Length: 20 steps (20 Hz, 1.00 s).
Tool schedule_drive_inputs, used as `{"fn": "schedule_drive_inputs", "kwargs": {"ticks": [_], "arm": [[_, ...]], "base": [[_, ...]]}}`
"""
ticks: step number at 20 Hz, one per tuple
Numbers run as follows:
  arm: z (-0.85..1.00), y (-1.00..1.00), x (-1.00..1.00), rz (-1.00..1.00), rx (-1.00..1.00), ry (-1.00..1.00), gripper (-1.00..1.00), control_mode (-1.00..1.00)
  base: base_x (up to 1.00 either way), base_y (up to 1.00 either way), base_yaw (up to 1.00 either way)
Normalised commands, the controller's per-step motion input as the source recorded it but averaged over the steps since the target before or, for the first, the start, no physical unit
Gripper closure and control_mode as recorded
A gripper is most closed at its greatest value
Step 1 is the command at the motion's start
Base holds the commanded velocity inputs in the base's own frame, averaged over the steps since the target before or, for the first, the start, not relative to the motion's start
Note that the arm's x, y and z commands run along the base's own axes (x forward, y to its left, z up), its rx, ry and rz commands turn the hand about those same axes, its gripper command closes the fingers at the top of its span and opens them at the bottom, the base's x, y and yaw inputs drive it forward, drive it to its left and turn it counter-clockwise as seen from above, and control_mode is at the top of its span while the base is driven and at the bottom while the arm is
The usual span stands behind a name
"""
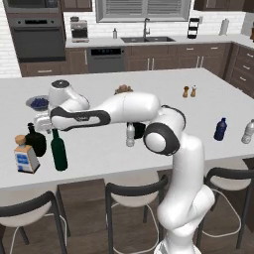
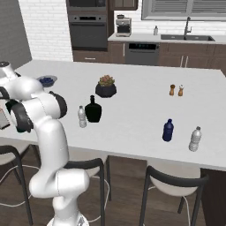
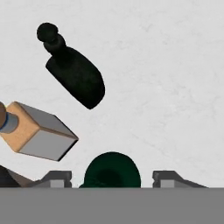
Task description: Move the plastic bottles in the middle to the plastics group, and the glass bottles in the middle to the glass group.
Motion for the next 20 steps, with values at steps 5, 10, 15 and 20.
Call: {"fn": "schedule_drive_inputs", "kwargs": {"ticks": [5,10,15,20], "arm": [[0.59,-0.12,-0.06,0.04,-0.08,0.00,-1.00,-1.00],[0.38,-0.54,0.00,0.00,-0.10,0.00,-1.00,-1.00],[0.04,-0.94,0.04,0.04,0.00,0.00,-1.00,-1.00],[0.00,-1.00,-0.04,0.00,0.00,0.01,-1.00,-1.00]], "base": [[0.00,0.00,0.00],[0.00,0.00,0.00],[0.00,0.00,0.00],[0.00,0.00,0.00]]}}
